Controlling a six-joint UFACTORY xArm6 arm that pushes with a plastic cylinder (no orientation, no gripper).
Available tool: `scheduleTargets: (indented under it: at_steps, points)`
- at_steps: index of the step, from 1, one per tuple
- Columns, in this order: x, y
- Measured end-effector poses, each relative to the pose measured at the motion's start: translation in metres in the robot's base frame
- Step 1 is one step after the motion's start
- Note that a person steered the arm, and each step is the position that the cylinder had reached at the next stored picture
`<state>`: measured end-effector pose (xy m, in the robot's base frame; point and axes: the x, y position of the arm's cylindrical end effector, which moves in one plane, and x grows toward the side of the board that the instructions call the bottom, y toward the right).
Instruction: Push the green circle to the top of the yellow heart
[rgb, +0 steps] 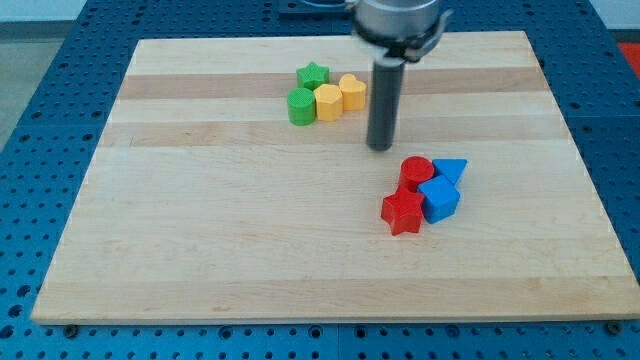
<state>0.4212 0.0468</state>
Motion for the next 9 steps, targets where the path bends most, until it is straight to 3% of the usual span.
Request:
scheduleTargets:
  at_steps: [1,2,4,6,9]
  points:
    - [0.009,-0.018]
    - [0.047,-0.082]
    - [0.038,-0.177]
    - [-0.018,-0.177]
    - [-0.054,-0.136]
